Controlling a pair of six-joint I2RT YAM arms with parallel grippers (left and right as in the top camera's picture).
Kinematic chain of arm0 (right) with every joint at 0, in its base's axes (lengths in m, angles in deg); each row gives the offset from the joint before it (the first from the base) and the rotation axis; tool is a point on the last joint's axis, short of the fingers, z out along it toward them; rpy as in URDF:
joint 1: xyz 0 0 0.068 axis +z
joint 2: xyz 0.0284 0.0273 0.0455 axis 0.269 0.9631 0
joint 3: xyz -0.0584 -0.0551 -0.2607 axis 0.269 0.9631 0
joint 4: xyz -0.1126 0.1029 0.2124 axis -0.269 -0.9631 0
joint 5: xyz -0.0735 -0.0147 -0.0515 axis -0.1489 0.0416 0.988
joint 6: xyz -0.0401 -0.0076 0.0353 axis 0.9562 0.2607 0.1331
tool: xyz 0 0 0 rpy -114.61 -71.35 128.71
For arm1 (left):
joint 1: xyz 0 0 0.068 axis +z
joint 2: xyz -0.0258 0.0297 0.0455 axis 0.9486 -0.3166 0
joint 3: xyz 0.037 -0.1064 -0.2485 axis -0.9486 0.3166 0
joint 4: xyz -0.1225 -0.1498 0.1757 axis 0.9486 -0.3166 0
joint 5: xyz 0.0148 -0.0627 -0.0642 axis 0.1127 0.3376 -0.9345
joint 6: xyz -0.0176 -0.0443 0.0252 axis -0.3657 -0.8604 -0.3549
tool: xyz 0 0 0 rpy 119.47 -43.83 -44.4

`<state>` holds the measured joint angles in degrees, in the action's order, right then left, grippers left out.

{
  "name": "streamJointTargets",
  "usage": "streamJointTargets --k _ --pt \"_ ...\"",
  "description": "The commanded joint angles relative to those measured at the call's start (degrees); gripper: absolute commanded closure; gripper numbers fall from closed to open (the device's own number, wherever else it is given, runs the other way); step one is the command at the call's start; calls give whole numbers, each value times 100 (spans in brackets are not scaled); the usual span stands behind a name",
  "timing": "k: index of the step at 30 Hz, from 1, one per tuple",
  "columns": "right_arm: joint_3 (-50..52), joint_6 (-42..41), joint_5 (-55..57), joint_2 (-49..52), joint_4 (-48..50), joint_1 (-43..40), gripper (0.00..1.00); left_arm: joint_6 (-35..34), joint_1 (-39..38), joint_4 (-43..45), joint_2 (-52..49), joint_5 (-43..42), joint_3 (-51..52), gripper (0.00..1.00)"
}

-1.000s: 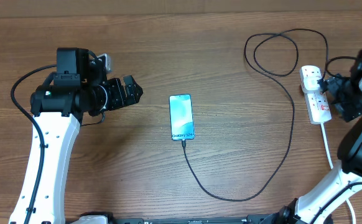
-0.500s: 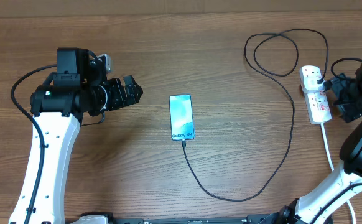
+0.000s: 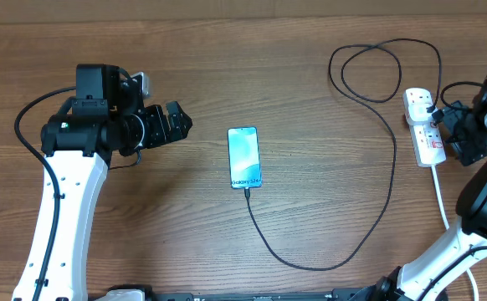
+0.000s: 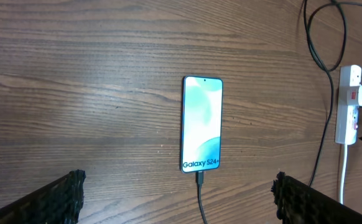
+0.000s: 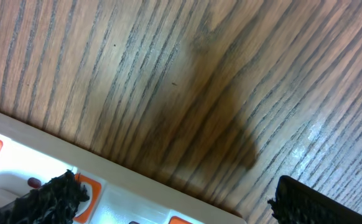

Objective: Plug charger to phone and switch on socket
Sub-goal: 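Position the right gripper over the power strip's switch, then press the power strip's switch down with the right gripper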

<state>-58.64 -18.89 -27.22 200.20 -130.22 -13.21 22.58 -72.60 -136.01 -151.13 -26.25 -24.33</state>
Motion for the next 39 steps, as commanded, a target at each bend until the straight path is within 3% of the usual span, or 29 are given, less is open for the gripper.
streamJointTargets --k 1,20,30,35,39 --pt "221 396 -195 61 -109 404 0 22 -20 11 107 44 -81 0" --pt "280 457 -17 59 -358 627 0 22 -20 11 107 44 -81 0" --pt "-761 778 -9 -249 -2433 393 0 22 -20 11 107 44 -81 1" --pt "-761 789 85 -284 -2612 509 0 24 -20 11 107 44 -81 0" --pt "-761 789 85 -284 -2216 514 0 22 -20 11 107 44 -81 0"
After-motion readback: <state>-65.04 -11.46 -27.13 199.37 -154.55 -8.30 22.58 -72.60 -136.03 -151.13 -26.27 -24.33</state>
